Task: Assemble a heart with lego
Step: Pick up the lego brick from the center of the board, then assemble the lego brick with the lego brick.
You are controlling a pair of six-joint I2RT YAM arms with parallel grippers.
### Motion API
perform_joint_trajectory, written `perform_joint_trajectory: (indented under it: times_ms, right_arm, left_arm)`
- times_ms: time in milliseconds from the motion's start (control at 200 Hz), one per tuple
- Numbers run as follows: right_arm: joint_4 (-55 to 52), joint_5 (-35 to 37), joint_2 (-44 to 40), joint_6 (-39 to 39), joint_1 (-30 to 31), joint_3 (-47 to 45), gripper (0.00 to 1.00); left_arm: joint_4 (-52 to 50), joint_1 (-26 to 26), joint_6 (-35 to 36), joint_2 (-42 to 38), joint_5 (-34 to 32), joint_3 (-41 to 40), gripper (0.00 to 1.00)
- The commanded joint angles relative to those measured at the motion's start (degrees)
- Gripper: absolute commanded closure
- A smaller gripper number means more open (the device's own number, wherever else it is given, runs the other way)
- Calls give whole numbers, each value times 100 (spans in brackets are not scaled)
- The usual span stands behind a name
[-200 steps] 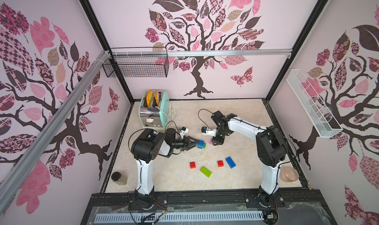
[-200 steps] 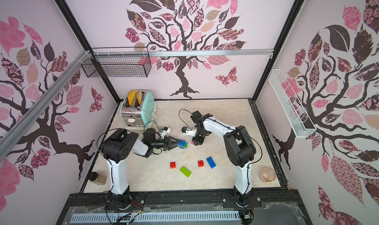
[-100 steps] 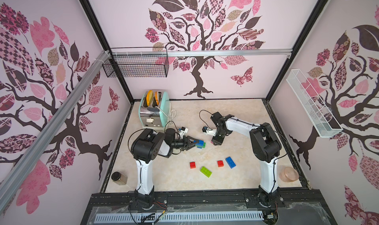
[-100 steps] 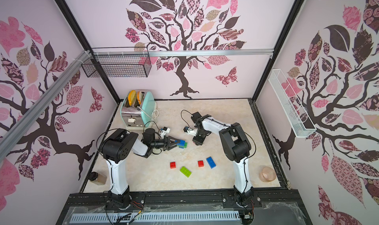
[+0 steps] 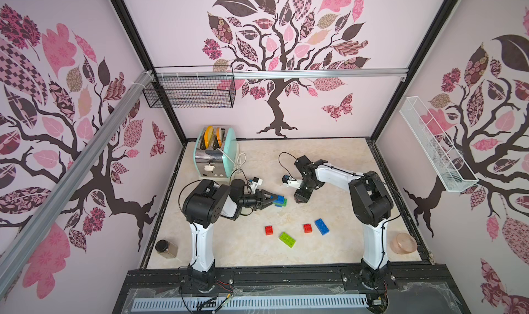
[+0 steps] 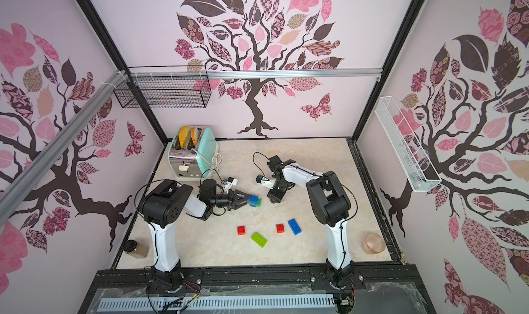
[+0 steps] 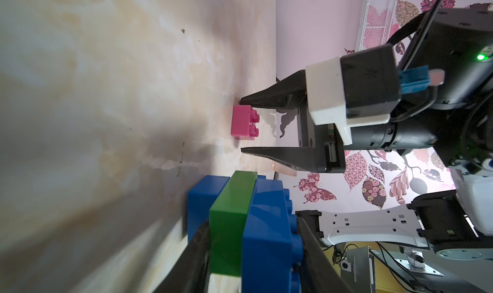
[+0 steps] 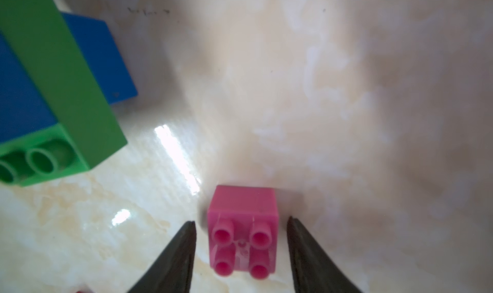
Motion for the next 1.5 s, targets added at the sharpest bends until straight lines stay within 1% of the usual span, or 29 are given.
perform_joint_trajectory:
  times_ms: [0, 140, 280, 385, 535, 650, 790, 1085, 1360, 1495]
  right_arm:
    - [41, -126, -7, 61, 5, 169, 48]
    - [-3, -142, 41, 84, 9, 237, 62]
    - [-91, -257, -171, 91, 3, 235, 68]
    - [-255, -461, -510, 125, 20, 212, 69]
    - [-262, -853, -1178, 230, 100, -104, 69]
    - [-320, -1169, -1418, 213, 171, -164, 69]
    - [-518, -1272, -1193, 162, 338, 67, 73]
    - [-559, -1241, -853, 49, 628, 136, 75]
    - [-529, -1043, -520, 3, 727, 202, 75]
    - [-484, -820, -446, -17, 723, 237, 75]
  left_arm:
    - [70, 9, 37, 16, -18, -45, 68]
    - [56, 14, 59, 20, -32, -45, 68]
    - [28, 9, 82, 52, -29, -34, 68]
    - [23, 9, 87, 77, -20, -18, 68]
    - [-21, 20, 115, 85, -17, -6, 68]
    - [-30, 17, 114, 88, -19, 8, 68]
    - [-25, 18, 120, 74, -23, -2, 68]
    - [-40, 13, 106, 8, -16, -6, 69]
    - [-57, -2, 115, -14, -4, -1, 69]
    - [-59, -8, 123, 2, 6, -1, 69]
